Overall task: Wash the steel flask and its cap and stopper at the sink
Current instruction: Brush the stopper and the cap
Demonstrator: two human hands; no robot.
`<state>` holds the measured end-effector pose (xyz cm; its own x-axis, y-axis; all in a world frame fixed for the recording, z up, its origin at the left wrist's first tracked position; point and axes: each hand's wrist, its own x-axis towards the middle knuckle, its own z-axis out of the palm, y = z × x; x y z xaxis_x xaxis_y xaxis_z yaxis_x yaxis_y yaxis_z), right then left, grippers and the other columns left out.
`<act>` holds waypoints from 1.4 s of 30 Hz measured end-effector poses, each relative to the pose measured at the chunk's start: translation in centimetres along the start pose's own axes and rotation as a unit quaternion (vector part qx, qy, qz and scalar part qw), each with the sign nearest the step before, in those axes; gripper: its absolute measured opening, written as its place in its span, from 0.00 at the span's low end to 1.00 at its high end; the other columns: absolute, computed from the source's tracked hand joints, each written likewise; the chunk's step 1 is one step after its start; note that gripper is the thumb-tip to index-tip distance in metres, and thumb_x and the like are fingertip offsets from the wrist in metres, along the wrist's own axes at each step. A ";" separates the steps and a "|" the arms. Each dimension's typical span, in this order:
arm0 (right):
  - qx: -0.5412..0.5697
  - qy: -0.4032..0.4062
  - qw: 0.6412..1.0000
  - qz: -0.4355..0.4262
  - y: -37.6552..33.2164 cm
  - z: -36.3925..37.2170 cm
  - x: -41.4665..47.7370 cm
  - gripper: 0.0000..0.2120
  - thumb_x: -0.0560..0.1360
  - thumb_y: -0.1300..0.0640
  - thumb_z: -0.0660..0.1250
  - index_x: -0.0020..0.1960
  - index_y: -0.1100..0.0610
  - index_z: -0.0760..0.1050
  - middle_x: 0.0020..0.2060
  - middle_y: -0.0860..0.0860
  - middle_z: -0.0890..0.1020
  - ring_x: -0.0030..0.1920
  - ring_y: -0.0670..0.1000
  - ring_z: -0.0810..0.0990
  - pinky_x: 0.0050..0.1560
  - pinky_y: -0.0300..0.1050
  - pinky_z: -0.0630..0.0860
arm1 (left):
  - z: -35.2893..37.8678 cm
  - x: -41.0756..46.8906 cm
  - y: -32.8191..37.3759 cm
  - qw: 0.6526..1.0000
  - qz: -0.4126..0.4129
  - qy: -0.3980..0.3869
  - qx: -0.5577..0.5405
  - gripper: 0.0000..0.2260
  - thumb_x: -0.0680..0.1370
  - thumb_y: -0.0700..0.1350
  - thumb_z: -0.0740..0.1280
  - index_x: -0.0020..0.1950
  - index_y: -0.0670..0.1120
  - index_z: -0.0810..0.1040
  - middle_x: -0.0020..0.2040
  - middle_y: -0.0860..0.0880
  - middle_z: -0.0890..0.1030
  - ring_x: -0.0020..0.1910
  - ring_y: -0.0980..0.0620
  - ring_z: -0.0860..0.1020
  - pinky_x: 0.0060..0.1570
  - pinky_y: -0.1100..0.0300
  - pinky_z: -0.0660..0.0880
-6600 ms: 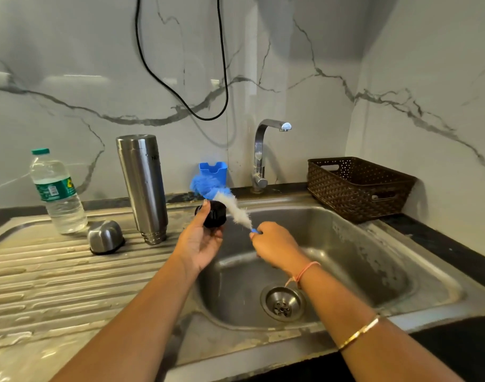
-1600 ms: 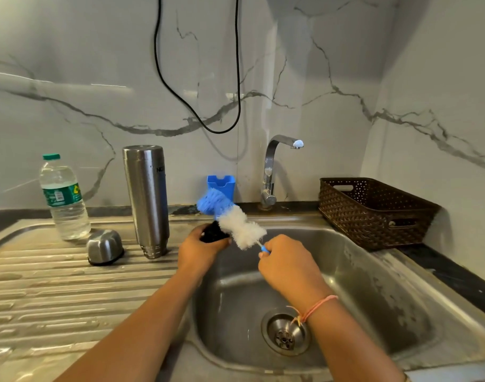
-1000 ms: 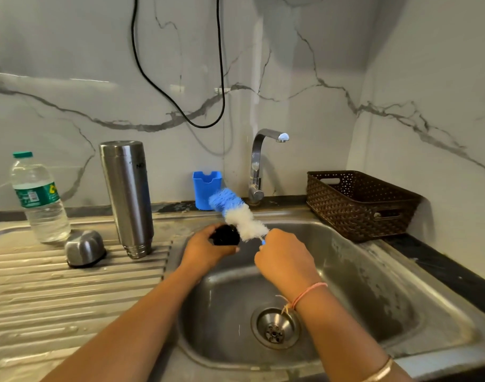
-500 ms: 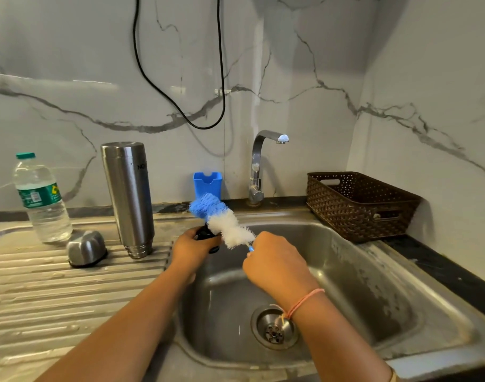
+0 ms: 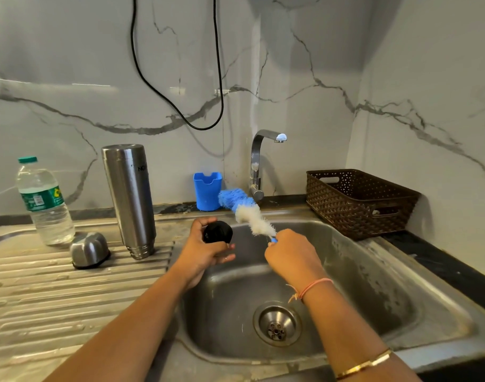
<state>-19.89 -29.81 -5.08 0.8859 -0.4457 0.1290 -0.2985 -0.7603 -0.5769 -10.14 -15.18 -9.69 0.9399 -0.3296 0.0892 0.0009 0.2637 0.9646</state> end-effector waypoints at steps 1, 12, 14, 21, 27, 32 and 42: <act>0.005 -0.001 1.000 0.001 0.1 0.0 0.1 0.11 0.77 0.55 0.59 0.57 0.57 0.74 0.51 0.54 0.79 0.48 0.55 0.77 0.43 0.42 0.67 | -0.1 -0.1 0.0 1.000 0.000 -0.002 0.006 0.26 0.71 0.24 0.65 0.62 0.48 0.68 0.60 0.42 0.71 0.50 0.40 0.79 0.40 0.53 0.82; 0.010 -0.013 1.000 0.002 0.4 0.4 0.4 0.12 0.77 0.55 0.59 0.58 0.56 0.73 0.51 0.54 0.79 0.45 0.54 0.75 0.43 0.42 0.67 | -0.1 -0.3 0.3 0.999 -0.022 -0.013 0.021 0.25 0.73 0.24 0.60 0.59 0.52 0.70 0.58 0.44 0.72 0.46 0.47 0.80 0.33 0.59 0.80; 0.011 -0.015 1.000 0.004 0.5 0.3 0.4 0.12 0.77 0.55 0.59 0.58 0.56 0.73 0.51 0.54 0.79 0.46 0.54 0.75 0.44 0.42 0.68 | 0.0 -0.3 0.3 0.999 -0.030 -0.020 -0.008 0.27 0.73 0.22 0.59 0.61 0.50 0.69 0.58 0.42 0.71 0.47 0.45 0.80 0.35 0.58 0.81; 0.011 -0.021 1.000 0.004 0.7 0.6 0.6 0.12 0.77 0.55 0.59 0.57 0.56 0.74 0.46 0.53 0.78 0.43 0.53 0.73 0.42 0.42 0.67 | -0.4 -0.2 0.8 0.978 -0.124 -0.036 -0.163 0.12 0.78 0.37 0.60 0.59 0.49 0.67 0.57 0.40 0.71 0.47 0.45 0.75 0.48 0.50 0.75; 0.006 -0.024 1.000 0.000 0.8 0.8 0.8 0.12 0.76 0.55 0.59 0.57 0.57 0.74 0.42 0.51 0.75 0.42 0.53 0.74 0.42 0.42 0.68 | -0.3 0.1 0.5 0.985 -0.118 -0.019 -0.129 0.14 0.80 0.37 0.60 0.66 0.46 0.66 0.60 0.38 0.71 0.51 0.42 0.76 0.40 0.56 0.80; 0.004 -0.025 1.000 0.000 1.0 1.0 0.9 0.12 0.76 0.55 0.59 0.57 0.56 0.74 0.42 0.51 0.75 0.43 0.53 0.75 0.42 0.43 0.69 | -0.3 -0.1 0.6 0.988 -0.121 -0.035 -0.088 0.18 0.79 0.37 0.63 0.67 0.48 0.65 0.59 0.39 0.71 0.48 0.44 0.77 0.37 0.60 0.77; 0.005 -0.017 1.000 -0.001 1.1 1.1 1.1 0.11 0.76 0.55 0.59 0.56 0.56 0.75 0.42 0.50 0.75 0.43 0.53 0.75 0.41 0.43 0.69 | 0.1 -0.5 2.5 0.995 -0.051 0.009 -0.084 0.18 0.70 0.36 0.70 0.56 0.49 0.70 0.57 0.39 0.74 0.40 0.48 0.79 0.26 0.67 0.74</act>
<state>-18.88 -30.61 -6.43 0.8981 -0.4278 0.1024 -0.2937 -0.7564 -0.5844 -10.67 -14.41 -7.30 0.9381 -0.3462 -0.0126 0.1518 0.3781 0.9132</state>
